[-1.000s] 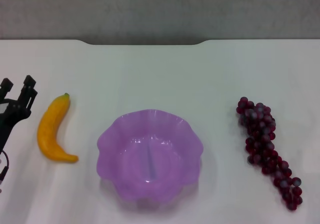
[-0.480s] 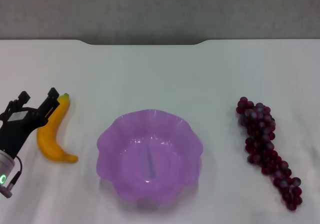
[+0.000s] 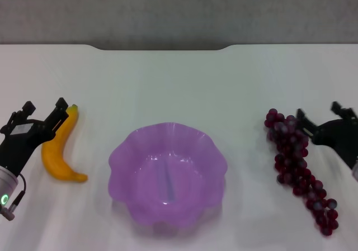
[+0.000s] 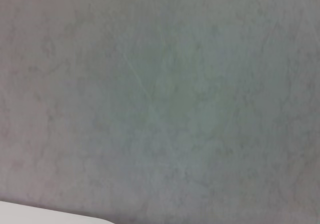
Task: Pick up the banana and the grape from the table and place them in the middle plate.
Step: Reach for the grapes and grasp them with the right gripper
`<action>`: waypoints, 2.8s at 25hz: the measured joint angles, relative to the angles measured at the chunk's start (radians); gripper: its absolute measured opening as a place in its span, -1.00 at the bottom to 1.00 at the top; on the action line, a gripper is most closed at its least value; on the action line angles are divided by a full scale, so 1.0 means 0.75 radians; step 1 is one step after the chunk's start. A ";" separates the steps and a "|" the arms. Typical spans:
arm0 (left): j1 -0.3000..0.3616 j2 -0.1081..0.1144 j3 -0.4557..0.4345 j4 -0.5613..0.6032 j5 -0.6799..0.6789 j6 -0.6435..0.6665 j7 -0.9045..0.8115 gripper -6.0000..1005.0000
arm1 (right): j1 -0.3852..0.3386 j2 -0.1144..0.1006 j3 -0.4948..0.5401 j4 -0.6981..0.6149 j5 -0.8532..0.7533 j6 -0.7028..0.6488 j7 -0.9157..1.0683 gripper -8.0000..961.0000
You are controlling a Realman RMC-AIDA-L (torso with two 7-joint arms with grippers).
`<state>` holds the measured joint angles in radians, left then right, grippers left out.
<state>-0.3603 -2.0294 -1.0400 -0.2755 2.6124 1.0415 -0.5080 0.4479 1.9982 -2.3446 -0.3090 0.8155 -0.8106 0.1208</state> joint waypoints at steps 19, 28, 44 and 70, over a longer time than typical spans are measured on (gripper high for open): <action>-0.002 0.000 0.000 -0.003 0.000 0.009 0.000 0.78 | -0.071 0.017 0.001 -0.059 -0.074 0.171 0.003 0.82; -0.002 0.000 0.000 -0.009 0.000 0.014 0.000 0.78 | -0.072 0.017 -0.063 -0.066 -0.082 0.281 0.003 0.81; 0.002 0.000 0.000 -0.009 0.000 0.019 0.000 0.78 | -0.063 0.017 -0.091 -0.094 -0.083 0.327 -0.001 0.73; 0.002 0.000 0.000 -0.009 0.000 0.021 0.002 0.78 | -0.074 0.017 -0.091 -0.082 -0.082 0.360 -0.003 0.39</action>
<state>-0.3589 -2.0295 -1.0401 -0.2823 2.6124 1.0570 -0.5062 0.3926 2.0110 -2.4127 -0.3707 0.7539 -0.5409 0.1182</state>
